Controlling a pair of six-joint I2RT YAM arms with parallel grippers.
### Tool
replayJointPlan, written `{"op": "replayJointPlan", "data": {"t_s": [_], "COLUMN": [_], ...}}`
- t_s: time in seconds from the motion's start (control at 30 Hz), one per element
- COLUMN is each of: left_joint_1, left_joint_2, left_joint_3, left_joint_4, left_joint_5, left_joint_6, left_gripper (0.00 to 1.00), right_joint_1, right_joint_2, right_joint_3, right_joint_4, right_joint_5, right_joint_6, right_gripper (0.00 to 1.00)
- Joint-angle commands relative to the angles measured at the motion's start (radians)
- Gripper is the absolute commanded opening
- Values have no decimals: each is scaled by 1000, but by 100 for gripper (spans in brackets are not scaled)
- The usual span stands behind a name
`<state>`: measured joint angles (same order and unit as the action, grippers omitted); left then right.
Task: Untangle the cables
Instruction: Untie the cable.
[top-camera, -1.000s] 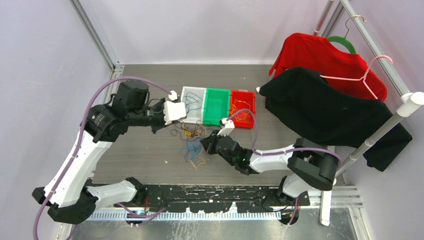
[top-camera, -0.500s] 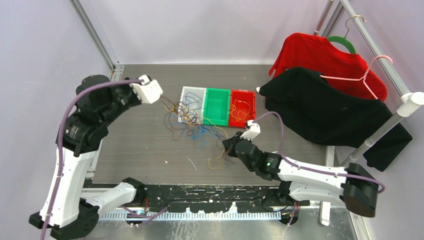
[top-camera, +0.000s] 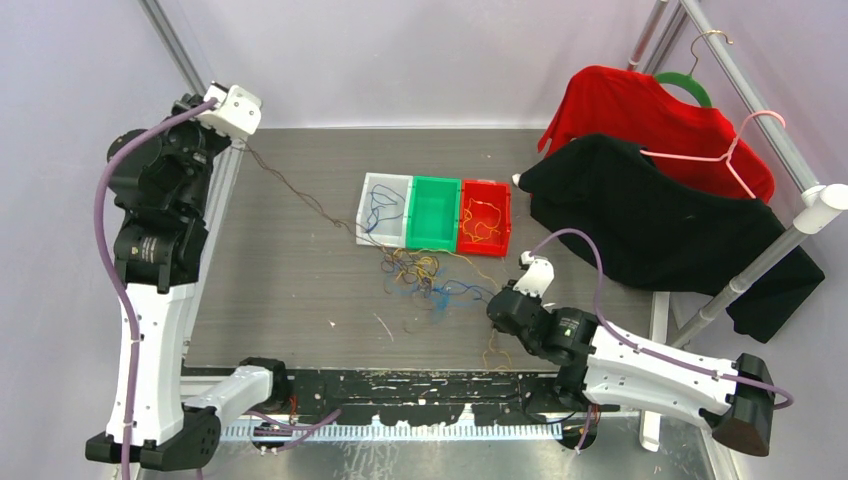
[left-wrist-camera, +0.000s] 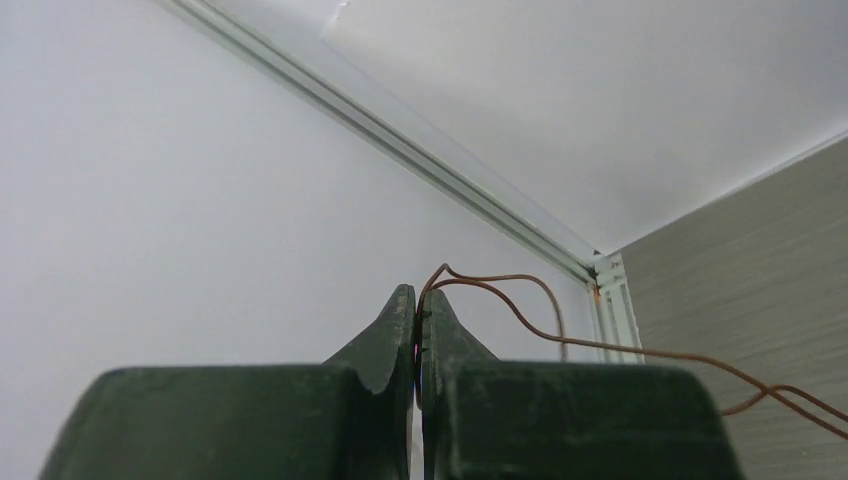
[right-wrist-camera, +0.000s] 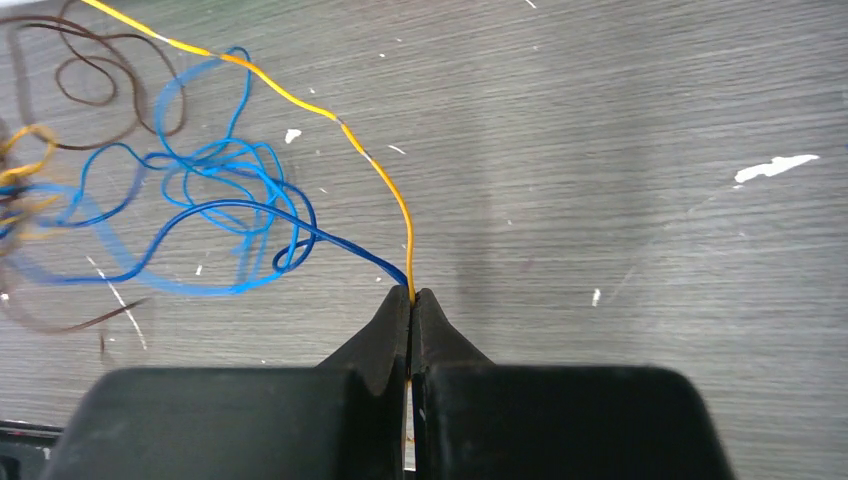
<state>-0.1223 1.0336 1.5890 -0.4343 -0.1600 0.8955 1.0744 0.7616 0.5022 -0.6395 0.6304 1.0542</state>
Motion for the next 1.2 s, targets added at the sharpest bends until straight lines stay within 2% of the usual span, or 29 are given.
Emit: {"op": "replayJointPlan", "data": {"t_s": [0.0,0.07,0.13,0.27,0.37,0.43,0.53,0.7,1.0,1.1,1.17], "left_joint_1": [12,12,12,14,18,18,18,19,18,18,19], "left_joint_2": [-42,-68,-76,-75,-67,-43,21,123,130,126,92], "left_joint_3": [-22,-65,-84,-71,-30,38,189,417,450,458,427], "left_joint_4": [129,126,176,391,573,629,636,603,614,532,423], "left_joint_5": [-37,-20,-64,-174,-184,-163,-152,-178,-158,-138,-68], "left_joint_6": [-69,-96,-119,-131,-127,-123,-77,51,141,81,-6], "left_gripper": [0,0,0,0,0,0,0,0,0,0,0], "right_joint_1": [1,1,1,1,1,1,1,-16,-16,-16,-16], "right_joint_2": [-12,-14,-3,37,87,132,179,151,145,159,167], "right_joint_3": [72,90,112,134,140,145,137,64,66,89,103], "right_joint_4": [-98,-101,-124,-152,-151,-162,-164,-119,-211,-180,-57], "right_joint_5": [48,60,78,83,55,46,38,-18,21,13,-21], "right_joint_6": [10,1,6,5,-5,-2,14,89,103,81,-1], "right_gripper": [1,1,1,1,1,1,1,1,1,2,5]}}
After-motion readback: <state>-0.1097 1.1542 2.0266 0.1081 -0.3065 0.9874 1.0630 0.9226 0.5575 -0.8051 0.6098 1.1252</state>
